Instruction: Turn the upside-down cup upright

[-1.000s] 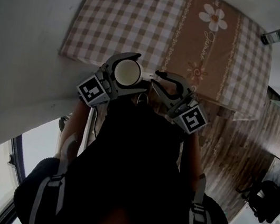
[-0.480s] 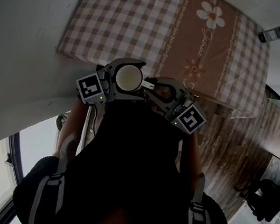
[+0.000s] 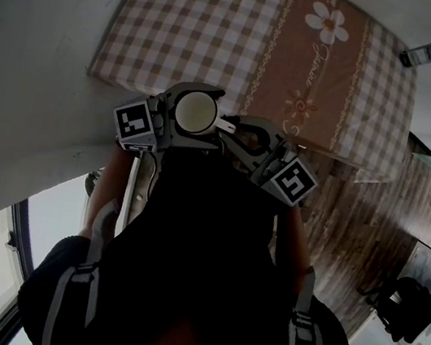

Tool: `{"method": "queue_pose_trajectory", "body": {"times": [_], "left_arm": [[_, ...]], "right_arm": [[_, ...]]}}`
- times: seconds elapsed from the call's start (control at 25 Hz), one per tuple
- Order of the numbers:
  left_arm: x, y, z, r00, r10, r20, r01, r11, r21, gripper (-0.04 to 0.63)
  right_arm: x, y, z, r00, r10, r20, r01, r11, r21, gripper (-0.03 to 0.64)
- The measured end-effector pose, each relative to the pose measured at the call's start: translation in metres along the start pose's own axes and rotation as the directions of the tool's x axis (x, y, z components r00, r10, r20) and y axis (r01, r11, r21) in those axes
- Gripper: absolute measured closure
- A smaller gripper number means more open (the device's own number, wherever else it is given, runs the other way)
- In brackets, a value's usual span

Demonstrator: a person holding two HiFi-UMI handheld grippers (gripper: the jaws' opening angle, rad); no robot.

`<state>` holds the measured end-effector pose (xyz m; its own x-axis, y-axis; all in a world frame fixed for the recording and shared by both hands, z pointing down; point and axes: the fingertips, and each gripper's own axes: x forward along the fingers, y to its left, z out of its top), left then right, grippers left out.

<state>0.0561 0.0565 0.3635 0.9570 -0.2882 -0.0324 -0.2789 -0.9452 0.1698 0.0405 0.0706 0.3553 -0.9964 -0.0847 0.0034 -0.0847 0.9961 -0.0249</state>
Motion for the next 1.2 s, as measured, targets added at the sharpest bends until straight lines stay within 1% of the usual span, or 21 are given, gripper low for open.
{"method": "queue_pose_trajectory", "body": {"times": [0.12, 0.24, 0.28, 0.36, 0.44, 0.52, 0.6, 0.72, 0.84, 0.92, 1.04, 1.12, 1.2], "left_arm": [[0.001, 0.002, -0.003, 1.0, 0.004, -0.013, -0.003, 1.0, 0.015, 0.172], [0.002, 0.002, -0.003, 1.0, -0.003, -0.029, 0.004, 0.999, 0.035, 0.172], [0.002, 0.001, 0.001, 1.0, -0.006, -0.024, 0.007, 0.999, 0.046, 0.167], [0.003, -0.001, 0.014, 1.0, -0.004, 0.013, 0.003, 0.998, 0.063, 0.166], [-0.001, 0.002, 0.028, 0.998, 0.011, 0.059, -0.014, 0.999, 0.049, 0.166], [-0.008, 0.013, 0.036, 0.996, 0.039, 0.082, -0.042, 0.999, 0.032, 0.166], [-0.013, 0.025, 0.04, 0.994, 0.063, 0.085, -0.067, 0.997, 0.039, 0.175], [-0.014, 0.043, 0.038, 0.993, 0.098, 0.072, -0.102, 0.994, 0.05, 0.184], [-0.007, 0.059, 0.032, 0.987, 0.145, 0.072, -0.148, 0.988, 0.047, 0.186], [0.0, 0.071, 0.027, 0.984, 0.173, 0.044, -0.176, 0.982, 0.066, 0.186], [0.01, 0.115, 0.025, 0.981, 0.194, 0.005, -0.193, 0.975, 0.108, 0.202], [0.015, 0.147, 0.03, 0.978, 0.209, 0.012, -0.209, 0.973, 0.097, 0.209], [0.014, 0.154, 0.03, 0.968, 0.249, 0.03, -0.251, 0.965, 0.078, 0.209]], "right_arm": [[-0.001, -0.002, -0.001, 1.0, -0.02, 0.019, 0.02, 1.0, 0.009, 0.561], [-0.002, -0.002, -0.003, 0.999, -0.011, 0.033, 0.01, 1.0, 0.016, 0.563], [-0.003, -0.002, -0.001, 0.999, -0.004, 0.046, 0.002, 1.0, 0.025, 0.563], [-0.007, -0.003, 0.004, 0.996, 0.007, 0.088, -0.013, 0.998, 0.064, 0.563], [-0.014, -0.009, 0.007, 0.992, -0.004, 0.129, -0.012, 0.993, 0.121, 0.563], [-0.021, -0.02, 0.008, 0.989, -0.031, 0.147, 0.007, 0.987, 0.163, 0.563], [-0.024, -0.032, 0.008, 0.988, -0.053, 0.142, 0.028, 0.984, 0.173, 0.563], [-0.023, -0.049, 0.008, 0.99, -0.069, 0.122, 0.049, 0.986, 0.162, 0.563], [-0.02, -0.063, 0.011, 0.988, -0.114, 0.105, 0.098, 0.985, 0.142, 0.563], [-0.017, -0.076, 0.015, 0.982, -0.154, 0.106, 0.138, 0.98, 0.141, 0.563], [-0.006, -0.12, 0.022, 0.97, -0.224, 0.094, 0.211, 0.969, 0.132, 0.563], [0.001, -0.151, 0.024, 0.96, -0.272, 0.064, 0.263, 0.957, 0.121, 0.563], [0.001, -0.155, 0.024, 0.947, -0.319, 0.041, 0.313, 0.943, 0.111, 0.563]]}}
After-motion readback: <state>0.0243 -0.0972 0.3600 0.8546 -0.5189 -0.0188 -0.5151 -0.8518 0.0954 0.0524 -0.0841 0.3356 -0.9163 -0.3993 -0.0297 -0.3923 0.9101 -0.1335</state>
